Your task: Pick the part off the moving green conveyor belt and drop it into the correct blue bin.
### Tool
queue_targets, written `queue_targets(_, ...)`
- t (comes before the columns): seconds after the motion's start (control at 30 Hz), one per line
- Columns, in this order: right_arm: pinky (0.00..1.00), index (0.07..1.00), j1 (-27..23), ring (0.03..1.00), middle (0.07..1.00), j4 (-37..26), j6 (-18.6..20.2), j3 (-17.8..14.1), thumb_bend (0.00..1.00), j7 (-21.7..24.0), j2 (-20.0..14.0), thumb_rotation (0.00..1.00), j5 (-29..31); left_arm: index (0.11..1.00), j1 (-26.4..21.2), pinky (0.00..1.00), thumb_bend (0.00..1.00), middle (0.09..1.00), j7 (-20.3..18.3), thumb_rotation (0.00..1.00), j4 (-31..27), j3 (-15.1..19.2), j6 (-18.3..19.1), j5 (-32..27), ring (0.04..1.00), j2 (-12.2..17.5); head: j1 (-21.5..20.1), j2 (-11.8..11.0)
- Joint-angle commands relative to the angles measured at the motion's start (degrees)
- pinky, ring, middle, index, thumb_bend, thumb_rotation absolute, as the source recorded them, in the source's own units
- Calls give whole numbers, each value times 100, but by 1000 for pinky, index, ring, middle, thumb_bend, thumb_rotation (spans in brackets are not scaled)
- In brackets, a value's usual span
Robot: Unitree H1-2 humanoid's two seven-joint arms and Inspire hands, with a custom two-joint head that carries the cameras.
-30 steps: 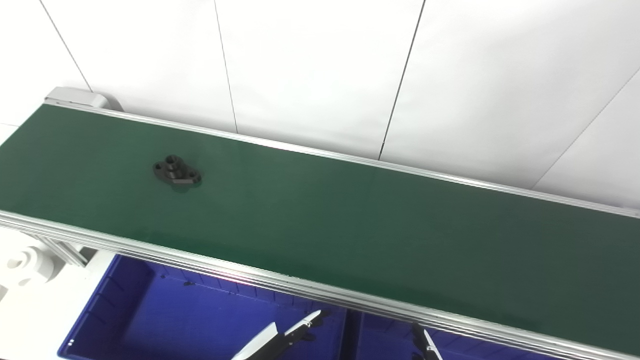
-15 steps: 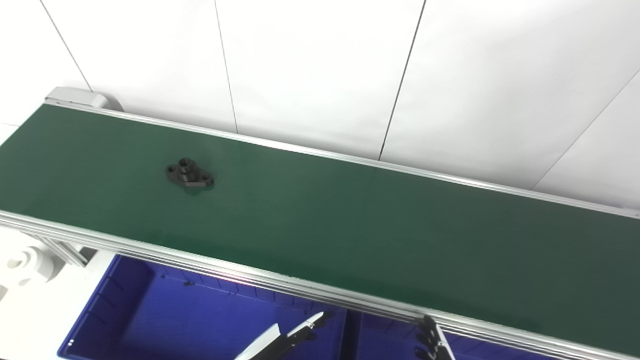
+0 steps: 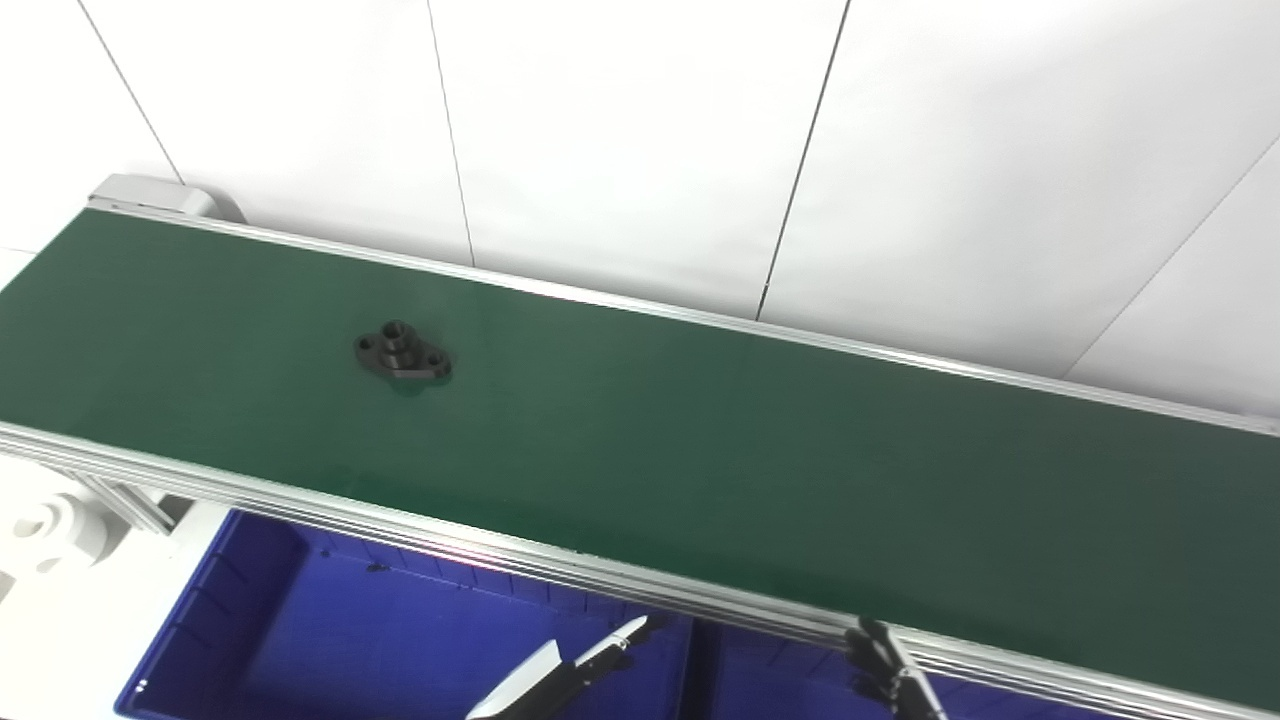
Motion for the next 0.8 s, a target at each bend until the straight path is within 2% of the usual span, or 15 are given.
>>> queue_targets(0.0,806,903,0,831,858,-285,-322,37,865,-274,-57,773,-25,1000,-50,906,753,1000,127,772,-71,-27,-77,-13,983,54,-30,25)
queue_targets(0.17,772,896,-132,812,846,-570,-322,68,846,-640,-158,774,-173,1000,-59,912,754,1000,132,755,-35,-18,-77,-84,986,33,-86,47)
queue_targets(0.27,771,891,-208,816,852,-813,-321,-116,863,-629,-83,788,-274,1000,-70,906,757,1000,81,762,-17,0,-77,-96,986,38,-178,59)
queue_targets(0.43,787,893,-437,831,859,-1079,-272,-368,875,-304,43,781,-99,1000,-64,907,751,1000,22,756,-52,48,-77,-123,990,59,-375,143)
queue_targets(0.6,781,882,-636,815,838,-1282,-166,-654,840,-89,237,771,-321,1000,-97,925,758,1000,-67,767,-48,77,-77,-204,999,78,-558,227)
queue_targets(0.77,768,887,-940,806,834,-1437,191,-833,799,186,411,758,-516,1000,-114,933,757,1000,-160,769,-48,124,-77,-339,1000,111,-823,316)
